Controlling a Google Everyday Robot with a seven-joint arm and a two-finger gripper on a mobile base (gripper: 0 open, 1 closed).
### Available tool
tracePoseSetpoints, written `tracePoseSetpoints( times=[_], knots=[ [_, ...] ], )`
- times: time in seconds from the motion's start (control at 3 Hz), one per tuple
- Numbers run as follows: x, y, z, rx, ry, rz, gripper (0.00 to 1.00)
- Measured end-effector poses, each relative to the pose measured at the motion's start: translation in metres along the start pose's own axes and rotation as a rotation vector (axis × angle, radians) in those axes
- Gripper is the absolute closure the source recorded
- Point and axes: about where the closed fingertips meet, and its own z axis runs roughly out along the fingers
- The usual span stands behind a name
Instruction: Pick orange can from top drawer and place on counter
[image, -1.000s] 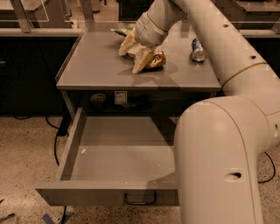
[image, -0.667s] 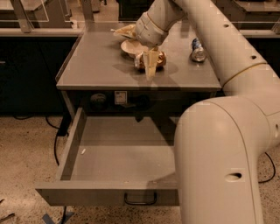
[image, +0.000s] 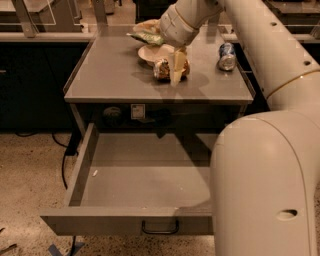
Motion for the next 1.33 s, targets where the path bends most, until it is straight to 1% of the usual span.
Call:
tracePoseSetpoints(
  times=[0.33,0.67,1.0,1.33],
  knots=[
    [-0.006,-0.003,-0.038,0.078,0.047,-0.019,0.00],
    [-0.017,-0.002,-0.082,0.166,0.107,-0.035,0.00],
    [-0.024,0.007,-0.117,0.232,0.170,-0.031,0.00],
    [-0.025,0.008,-0.115,0.232,0.170,-0.032,0.00]
  ],
)
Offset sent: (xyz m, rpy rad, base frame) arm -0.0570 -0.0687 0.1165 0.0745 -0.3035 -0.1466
